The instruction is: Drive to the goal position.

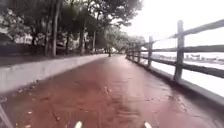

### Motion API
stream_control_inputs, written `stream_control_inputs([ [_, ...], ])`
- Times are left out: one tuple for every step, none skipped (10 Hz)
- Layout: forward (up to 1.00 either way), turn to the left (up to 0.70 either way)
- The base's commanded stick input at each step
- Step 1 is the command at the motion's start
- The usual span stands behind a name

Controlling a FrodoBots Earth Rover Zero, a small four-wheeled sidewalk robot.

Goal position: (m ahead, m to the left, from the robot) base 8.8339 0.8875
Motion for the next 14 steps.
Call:
stream_control_inputs([
  [0.5,0.0],
  [0.5,0.0],
  [0.5,0.28],
  [0.5,0.5],
  [0.5,0.42],
  [0.5,0.13],
  [0.5,0.0],
  [0.5,0.0],
  [0.5,0.0],
  [0.5,0.0],
  [0.5,0.0],
  [0.5,0.0],
  [0.5,0.0],
  [0.5,0.0],
])
